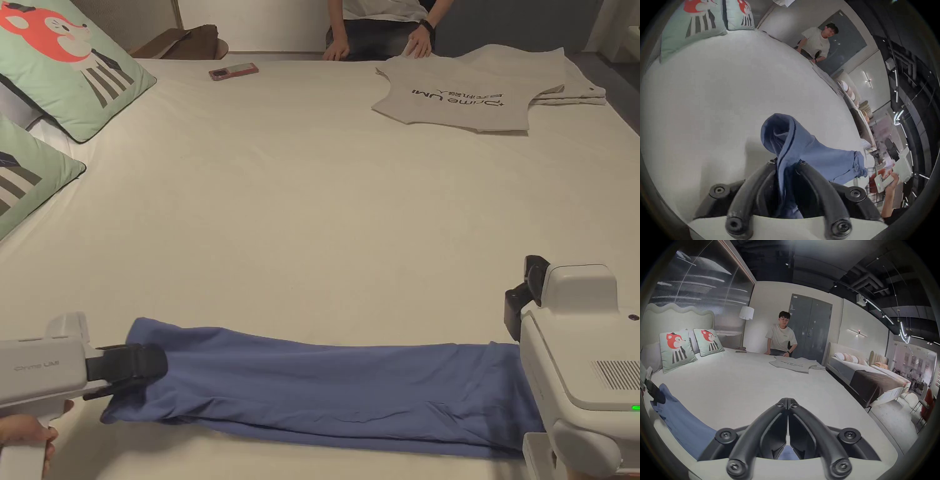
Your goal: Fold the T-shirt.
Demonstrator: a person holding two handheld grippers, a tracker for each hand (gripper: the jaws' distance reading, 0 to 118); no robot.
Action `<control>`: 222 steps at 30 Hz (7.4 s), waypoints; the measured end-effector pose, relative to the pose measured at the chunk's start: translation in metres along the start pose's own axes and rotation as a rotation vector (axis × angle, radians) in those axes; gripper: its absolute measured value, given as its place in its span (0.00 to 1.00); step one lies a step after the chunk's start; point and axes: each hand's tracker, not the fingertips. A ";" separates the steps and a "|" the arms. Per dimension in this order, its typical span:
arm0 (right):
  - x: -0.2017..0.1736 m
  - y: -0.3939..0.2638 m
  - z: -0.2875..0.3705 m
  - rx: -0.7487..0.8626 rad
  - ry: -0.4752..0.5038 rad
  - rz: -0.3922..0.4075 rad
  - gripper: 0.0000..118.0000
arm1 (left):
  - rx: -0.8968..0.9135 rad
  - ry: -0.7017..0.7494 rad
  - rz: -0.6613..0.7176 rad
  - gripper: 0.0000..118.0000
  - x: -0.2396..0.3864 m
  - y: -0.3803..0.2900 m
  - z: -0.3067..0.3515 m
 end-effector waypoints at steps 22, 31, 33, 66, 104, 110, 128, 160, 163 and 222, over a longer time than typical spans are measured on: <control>0.024 0.000 0.013 0.014 0.017 -0.033 0.00 | -0.120 0.086 -0.146 0.05 0.151 -0.023 -0.082; 0.046 -0.004 0.015 0.007 -0.015 -0.031 0.00 | -0.207 0.112 -0.222 0.06 0.181 -0.051 -0.146; 0.048 -0.004 0.016 0.004 -0.018 -0.033 0.00 | -0.188 0.163 -0.271 0.16 0.184 -0.055 -0.150; 0.053 -0.007 0.019 -0.015 -0.004 -0.048 0.00 | 0.143 0.284 -0.453 0.00 0.172 -0.127 -0.136; 0.033 -0.004 0.011 -0.018 0.032 -0.034 0.00 | -0.040 -0.196 0.125 0.93 0.058 -0.049 -0.061; 0.029 -0.006 0.008 -0.031 0.036 -0.026 0.00 | -0.092 -0.225 0.148 0.93 0.038 -0.049 -0.087; 0.034 -0.009 0.003 -0.049 0.026 -0.019 0.00 | -0.093 -0.182 0.077 0.08 0.062 -0.049 -0.100; 0.049 -0.007 0.017 -0.015 0.057 -0.054 0.00 | -0.151 0.090 -0.426 0.08 0.274 -0.056 -0.130; 0.056 -0.009 0.019 -0.020 0.043 -0.059 0.00 | -0.212 0.116 -0.465 0.08 0.294 -0.075 -0.162; 0.085 -0.021 0.020 -0.060 -0.013 -0.061 0.00 | 0.076 0.112 -0.646 0.00 0.319 -0.189 -0.221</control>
